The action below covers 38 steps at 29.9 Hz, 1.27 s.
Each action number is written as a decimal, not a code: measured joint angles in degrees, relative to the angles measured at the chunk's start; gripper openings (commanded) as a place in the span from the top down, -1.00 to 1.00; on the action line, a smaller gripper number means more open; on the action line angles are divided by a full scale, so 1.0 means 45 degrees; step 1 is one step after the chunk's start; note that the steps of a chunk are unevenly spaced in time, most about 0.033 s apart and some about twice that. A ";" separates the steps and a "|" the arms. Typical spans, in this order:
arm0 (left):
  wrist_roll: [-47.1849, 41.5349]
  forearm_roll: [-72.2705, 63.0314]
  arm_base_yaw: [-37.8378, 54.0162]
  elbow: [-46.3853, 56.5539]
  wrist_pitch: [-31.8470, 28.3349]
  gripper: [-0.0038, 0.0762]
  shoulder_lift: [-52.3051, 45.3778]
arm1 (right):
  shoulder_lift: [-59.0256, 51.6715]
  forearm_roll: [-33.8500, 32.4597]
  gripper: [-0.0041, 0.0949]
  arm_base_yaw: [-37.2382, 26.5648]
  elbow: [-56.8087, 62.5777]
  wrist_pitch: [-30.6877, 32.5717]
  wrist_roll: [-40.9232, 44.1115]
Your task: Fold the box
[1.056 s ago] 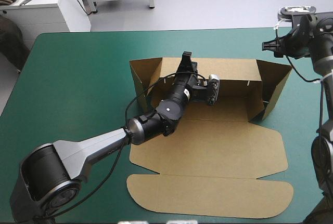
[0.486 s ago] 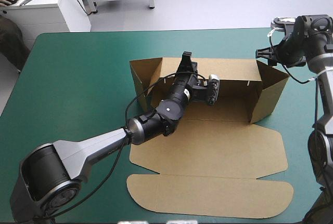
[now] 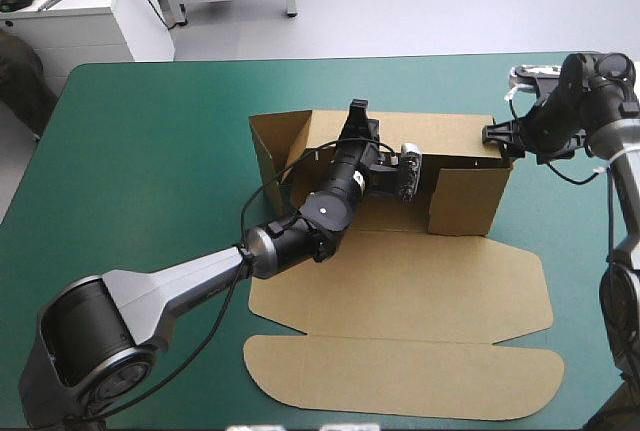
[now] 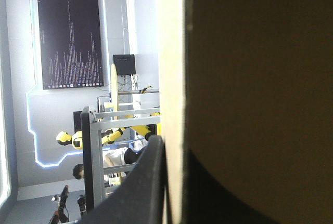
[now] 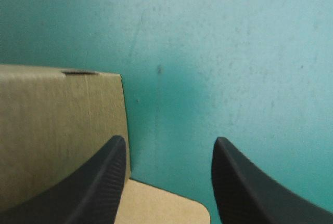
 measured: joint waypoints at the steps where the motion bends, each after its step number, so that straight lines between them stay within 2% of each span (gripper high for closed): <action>1: 0.0000 0.0000 0.0000 0.0000 0.0000 0.93 0.0000 | -0.0217 -0.0002 0.00 0.0000 0.0299 0.0012 -0.0081; 7: 0.0000 0.0000 0.0000 0.0000 0.0012 0.93 0.0000 | -0.1421 -0.0154 0.08 0.0000 0.1036 0.0002 -0.0516; 12: 0.0000 0.0000 0.0000 0.0000 0.0012 0.93 0.0000 | -0.2212 0.0468 0.10 0.0000 0.2179 -0.0133 -0.1498; 20: 0.0000 0.0000 0.0000 0.0000 0.0012 0.93 0.0000 | -0.3367 0.1241 0.10 0.0000 0.4413 -0.1665 -0.2574; 27: -0.0088 0.0000 0.0000 0.0000 0.0012 0.93 0.0000 | -0.3963 0.2225 0.10 0.0000 0.5344 -0.2725 -0.4490; 33: -0.0088 -0.0035 0.0000 0.0000 0.0281 0.93 0.0010 | -0.3793 0.3258 0.10 -0.0041 0.5446 -0.2925 -0.6403; 38: -0.0088 -0.0094 0.0023 0.0012 0.0449 0.93 0.0010 | -0.3792 0.3642 0.10 -0.0041 0.5446 -0.2176 -0.7132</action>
